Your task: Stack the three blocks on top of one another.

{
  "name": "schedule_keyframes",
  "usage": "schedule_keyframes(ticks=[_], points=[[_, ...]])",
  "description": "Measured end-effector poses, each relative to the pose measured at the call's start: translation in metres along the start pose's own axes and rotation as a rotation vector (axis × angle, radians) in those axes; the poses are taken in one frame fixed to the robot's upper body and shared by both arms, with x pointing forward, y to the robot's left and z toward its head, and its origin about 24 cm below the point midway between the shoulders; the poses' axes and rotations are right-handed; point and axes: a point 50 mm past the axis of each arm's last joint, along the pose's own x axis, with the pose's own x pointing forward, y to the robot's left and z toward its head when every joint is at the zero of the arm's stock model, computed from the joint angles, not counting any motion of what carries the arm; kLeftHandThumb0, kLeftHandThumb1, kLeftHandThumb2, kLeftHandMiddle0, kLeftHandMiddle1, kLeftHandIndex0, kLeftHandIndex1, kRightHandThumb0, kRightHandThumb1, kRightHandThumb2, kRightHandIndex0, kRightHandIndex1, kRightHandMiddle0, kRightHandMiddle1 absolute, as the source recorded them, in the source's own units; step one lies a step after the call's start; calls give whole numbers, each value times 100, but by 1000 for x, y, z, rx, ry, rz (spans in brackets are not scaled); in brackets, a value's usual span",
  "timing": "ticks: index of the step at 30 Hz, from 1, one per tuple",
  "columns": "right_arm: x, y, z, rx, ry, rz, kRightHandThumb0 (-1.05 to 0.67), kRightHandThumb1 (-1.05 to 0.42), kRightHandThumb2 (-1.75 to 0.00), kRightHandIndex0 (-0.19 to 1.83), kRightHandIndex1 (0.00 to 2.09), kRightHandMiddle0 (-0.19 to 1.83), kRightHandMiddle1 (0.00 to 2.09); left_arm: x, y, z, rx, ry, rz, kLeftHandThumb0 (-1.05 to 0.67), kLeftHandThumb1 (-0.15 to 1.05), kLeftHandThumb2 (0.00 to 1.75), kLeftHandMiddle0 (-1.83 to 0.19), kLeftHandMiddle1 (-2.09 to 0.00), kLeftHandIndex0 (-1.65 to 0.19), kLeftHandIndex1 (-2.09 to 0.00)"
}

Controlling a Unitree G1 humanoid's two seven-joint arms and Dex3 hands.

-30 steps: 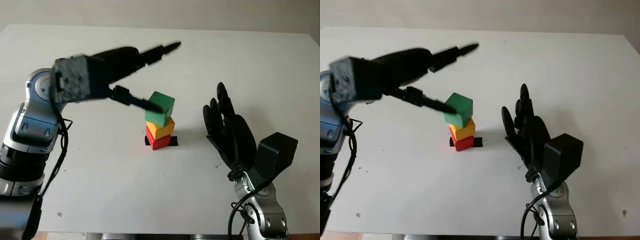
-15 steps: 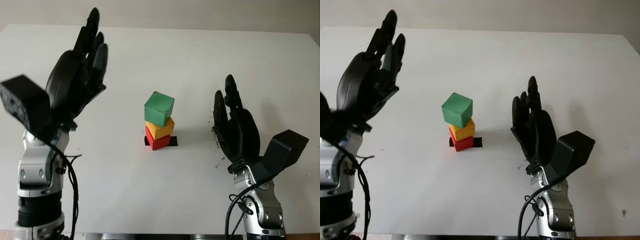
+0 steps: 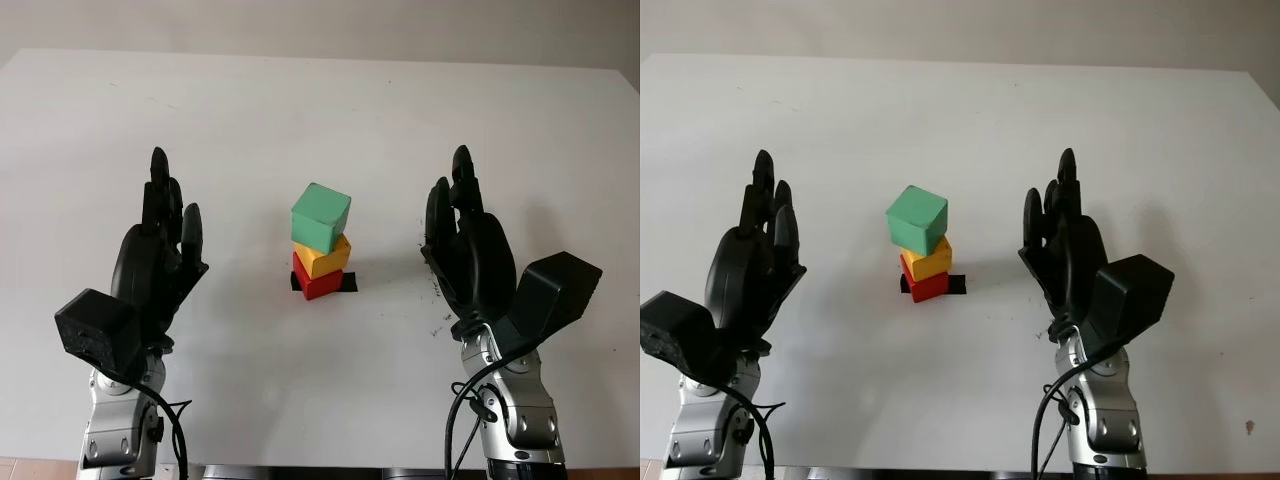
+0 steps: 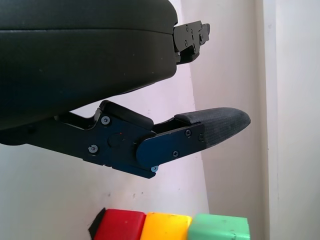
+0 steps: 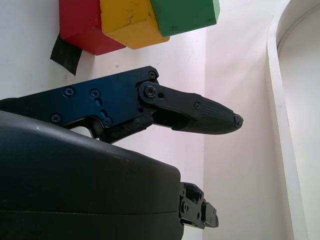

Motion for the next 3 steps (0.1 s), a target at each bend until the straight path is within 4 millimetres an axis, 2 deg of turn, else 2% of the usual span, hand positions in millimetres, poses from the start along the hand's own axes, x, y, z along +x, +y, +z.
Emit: schedule_keyframes(ticks=[3], points=[[0,-1,0,-5,5,6,-70,-105,-66,-19,0,-19,0,-5,-1,-3,-8,23,-5,-77,105,66,19,-1,19,0]])
